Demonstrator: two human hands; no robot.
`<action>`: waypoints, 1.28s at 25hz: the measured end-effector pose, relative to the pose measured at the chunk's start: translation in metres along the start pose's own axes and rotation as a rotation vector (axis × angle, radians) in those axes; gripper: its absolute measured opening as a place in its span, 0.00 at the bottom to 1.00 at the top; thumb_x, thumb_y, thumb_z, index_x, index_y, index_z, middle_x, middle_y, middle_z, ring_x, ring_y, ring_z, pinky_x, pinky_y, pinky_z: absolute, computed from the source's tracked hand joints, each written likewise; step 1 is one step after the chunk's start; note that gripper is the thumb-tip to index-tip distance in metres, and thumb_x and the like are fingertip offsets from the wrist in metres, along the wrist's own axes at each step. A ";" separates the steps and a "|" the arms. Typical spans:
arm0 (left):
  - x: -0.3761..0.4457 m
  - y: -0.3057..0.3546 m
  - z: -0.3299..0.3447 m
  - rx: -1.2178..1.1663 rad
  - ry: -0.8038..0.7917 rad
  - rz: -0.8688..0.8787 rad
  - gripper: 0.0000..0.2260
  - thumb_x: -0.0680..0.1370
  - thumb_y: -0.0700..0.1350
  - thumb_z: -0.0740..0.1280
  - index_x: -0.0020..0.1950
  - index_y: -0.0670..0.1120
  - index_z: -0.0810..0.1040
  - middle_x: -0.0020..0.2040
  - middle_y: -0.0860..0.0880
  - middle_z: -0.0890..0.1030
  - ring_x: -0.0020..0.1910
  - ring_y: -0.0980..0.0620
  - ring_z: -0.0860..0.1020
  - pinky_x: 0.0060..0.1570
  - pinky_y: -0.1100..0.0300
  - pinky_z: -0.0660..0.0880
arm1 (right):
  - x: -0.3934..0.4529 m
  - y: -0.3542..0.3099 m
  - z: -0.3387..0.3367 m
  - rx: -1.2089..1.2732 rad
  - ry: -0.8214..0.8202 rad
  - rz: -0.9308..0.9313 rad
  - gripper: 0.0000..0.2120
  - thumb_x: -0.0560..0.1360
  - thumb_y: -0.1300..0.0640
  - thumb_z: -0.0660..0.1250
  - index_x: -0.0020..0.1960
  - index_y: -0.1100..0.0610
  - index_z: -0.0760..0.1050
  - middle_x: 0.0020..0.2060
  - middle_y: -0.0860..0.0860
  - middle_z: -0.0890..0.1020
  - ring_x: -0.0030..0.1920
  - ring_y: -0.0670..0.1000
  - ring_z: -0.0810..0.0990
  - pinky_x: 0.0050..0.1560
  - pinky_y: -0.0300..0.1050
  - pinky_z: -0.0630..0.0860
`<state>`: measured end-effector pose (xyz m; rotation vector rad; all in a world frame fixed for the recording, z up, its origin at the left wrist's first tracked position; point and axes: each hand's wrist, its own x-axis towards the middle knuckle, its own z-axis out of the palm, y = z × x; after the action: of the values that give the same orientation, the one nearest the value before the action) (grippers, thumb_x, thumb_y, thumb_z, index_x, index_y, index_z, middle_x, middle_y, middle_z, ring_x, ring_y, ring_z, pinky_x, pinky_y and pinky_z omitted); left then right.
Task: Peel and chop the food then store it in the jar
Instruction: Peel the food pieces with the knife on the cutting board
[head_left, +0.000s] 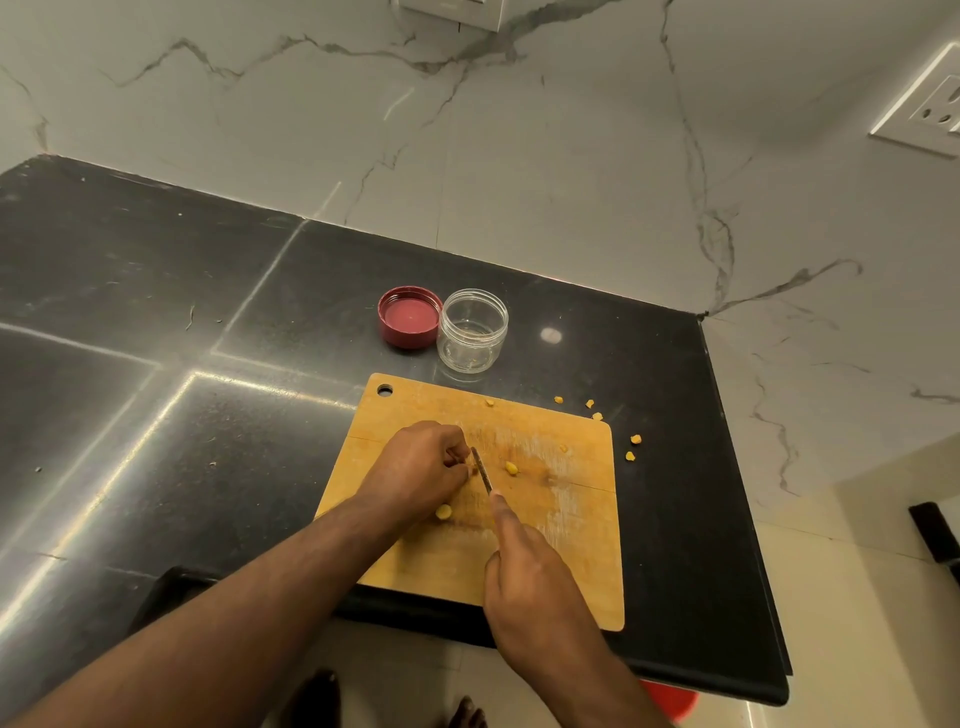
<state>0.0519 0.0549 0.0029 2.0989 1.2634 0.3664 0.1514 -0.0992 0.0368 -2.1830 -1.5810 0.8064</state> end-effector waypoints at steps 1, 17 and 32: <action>0.000 0.000 0.000 0.002 0.001 0.005 0.03 0.77 0.45 0.72 0.50 0.50 0.82 0.47 0.53 0.80 0.46 0.55 0.77 0.43 0.62 0.75 | 0.000 -0.001 0.001 -0.013 -0.005 0.005 0.26 0.84 0.53 0.50 0.80 0.44 0.47 0.63 0.45 0.72 0.55 0.44 0.71 0.56 0.39 0.71; 0.003 0.002 0.001 0.028 0.004 -0.021 0.04 0.76 0.46 0.72 0.50 0.49 0.82 0.46 0.53 0.81 0.44 0.55 0.78 0.38 0.66 0.72 | -0.011 0.005 0.011 0.033 -0.040 0.019 0.27 0.84 0.55 0.50 0.80 0.44 0.46 0.60 0.45 0.73 0.53 0.45 0.74 0.56 0.41 0.73; -0.002 -0.004 0.000 -0.048 -0.034 -0.054 0.08 0.77 0.45 0.73 0.54 0.52 0.80 0.50 0.55 0.80 0.48 0.57 0.78 0.47 0.63 0.77 | -0.015 0.008 -0.011 0.246 0.001 0.096 0.24 0.84 0.54 0.54 0.78 0.40 0.56 0.58 0.42 0.77 0.43 0.40 0.76 0.41 0.35 0.73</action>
<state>0.0481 0.0542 0.0001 2.0186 1.2768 0.3327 0.1606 -0.1152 0.0448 -2.0927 -1.3073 0.9727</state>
